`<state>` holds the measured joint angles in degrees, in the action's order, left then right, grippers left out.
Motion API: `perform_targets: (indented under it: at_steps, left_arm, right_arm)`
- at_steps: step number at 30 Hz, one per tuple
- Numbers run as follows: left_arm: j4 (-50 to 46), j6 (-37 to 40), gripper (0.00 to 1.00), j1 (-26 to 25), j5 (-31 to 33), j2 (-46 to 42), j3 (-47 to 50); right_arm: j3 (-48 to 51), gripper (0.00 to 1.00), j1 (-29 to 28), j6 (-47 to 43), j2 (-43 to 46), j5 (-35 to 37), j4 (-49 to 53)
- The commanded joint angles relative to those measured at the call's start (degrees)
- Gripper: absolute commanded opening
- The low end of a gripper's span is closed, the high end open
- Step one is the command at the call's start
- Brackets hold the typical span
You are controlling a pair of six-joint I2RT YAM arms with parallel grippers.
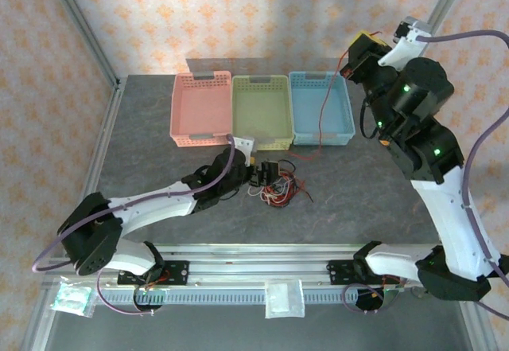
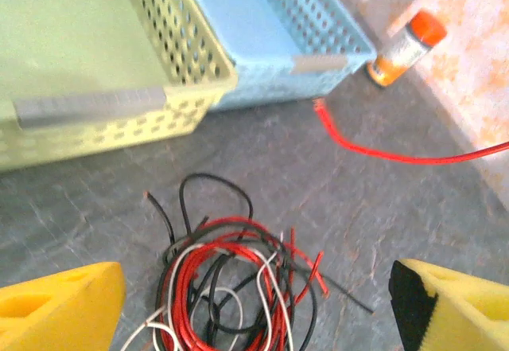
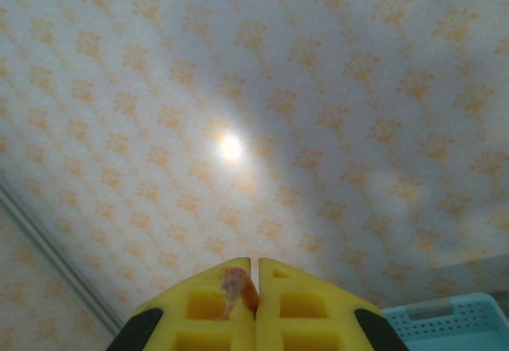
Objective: Untangle the cables
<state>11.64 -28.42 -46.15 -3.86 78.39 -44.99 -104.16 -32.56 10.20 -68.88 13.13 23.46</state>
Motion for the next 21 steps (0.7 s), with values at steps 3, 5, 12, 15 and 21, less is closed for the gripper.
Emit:
perform_targets:
  at_steps: [3, 5, 12, 15, 21]
  left_arm:
    - [-5.57, 0.31, 0.9, -0.15, 6.94, -5.12, -1.24]
    - [-5.4, -0.21, 0.9, 0.55, 6.88, -6.58, -0.95]
    - [-2.95, -0.69, 0.9, 5.81, 1.46, -6.0, -2.29]
    - [-3.44, -0.01, 0.9, 6.84, 1.07, -4.08, -4.27]
    - [-3.8, 0.96, 0.9, 8.38, -0.42, 0.38, -8.7]
  right_arm:
    - [-7.53, 0.0, 0.26, -1.5, -5.91, 5.13, 2.95]
    - [-10.37, 0.0, 0.29, -2.03, -8.33, 6.51, 3.41]
    - [-17.77, 0.0, 1.17, -5.33, -16.16, 11.99, 2.26]
    - [-19.47, 0.0, 3.6, -4.66, -18.9, 10.47, 1.84]
    - [-21.94, 0.0, 9.47, -1.08, -23.87, 4.15, 1.67]
